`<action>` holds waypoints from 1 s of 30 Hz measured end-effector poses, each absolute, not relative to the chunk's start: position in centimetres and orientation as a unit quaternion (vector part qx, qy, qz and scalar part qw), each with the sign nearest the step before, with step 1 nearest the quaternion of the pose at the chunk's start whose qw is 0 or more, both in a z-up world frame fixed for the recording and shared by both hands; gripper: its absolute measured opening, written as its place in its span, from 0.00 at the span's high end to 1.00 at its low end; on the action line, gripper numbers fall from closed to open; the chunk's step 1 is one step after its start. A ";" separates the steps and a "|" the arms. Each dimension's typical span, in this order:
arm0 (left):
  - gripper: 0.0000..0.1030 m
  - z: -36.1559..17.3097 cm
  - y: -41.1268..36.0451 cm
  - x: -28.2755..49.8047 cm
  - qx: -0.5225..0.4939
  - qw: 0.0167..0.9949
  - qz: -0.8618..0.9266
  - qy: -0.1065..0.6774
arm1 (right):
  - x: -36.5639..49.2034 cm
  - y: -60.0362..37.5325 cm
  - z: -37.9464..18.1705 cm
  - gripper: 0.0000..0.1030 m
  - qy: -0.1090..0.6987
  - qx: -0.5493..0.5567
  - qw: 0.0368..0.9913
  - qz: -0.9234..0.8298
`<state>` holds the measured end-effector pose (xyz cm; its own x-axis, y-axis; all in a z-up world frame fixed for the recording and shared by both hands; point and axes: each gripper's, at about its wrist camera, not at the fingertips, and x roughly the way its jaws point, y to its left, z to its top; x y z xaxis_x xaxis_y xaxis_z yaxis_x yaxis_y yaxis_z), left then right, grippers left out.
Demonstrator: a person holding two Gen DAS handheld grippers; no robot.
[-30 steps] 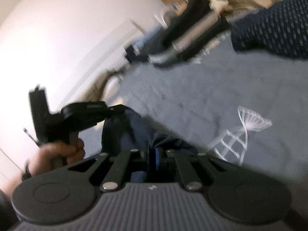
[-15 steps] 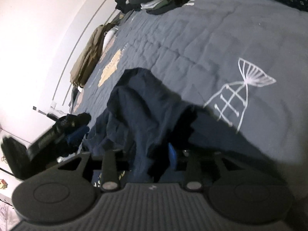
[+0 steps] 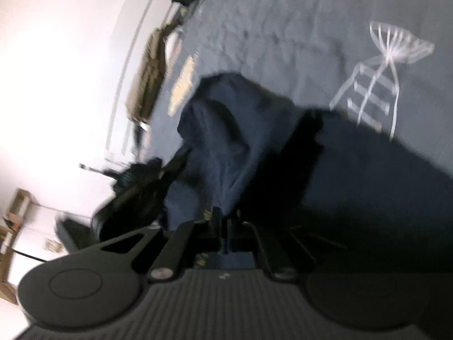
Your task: Fold clothes
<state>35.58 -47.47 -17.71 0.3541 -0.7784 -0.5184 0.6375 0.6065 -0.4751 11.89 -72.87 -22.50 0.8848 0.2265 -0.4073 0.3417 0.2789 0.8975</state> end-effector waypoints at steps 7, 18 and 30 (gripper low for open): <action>0.94 -19.0 -47.5 34.8 0.004 0.799 -0.419 0.432 | 11.2 -73.0 -21.2 0.94 0.321 0.510 0.795 -0.074; 0.60 -16.0 -42.9 33.5 -0.055 0.836 -0.415 0.354 | 10.5 -72.7 -16.8 0.76 0.300 0.391 0.865 -0.096; 0.60 -22.5 -47.9 33.1 -0.097 0.760 -0.449 0.460 | 13.9 -70.4 -22.3 0.55 0.312 0.372 0.871 -0.070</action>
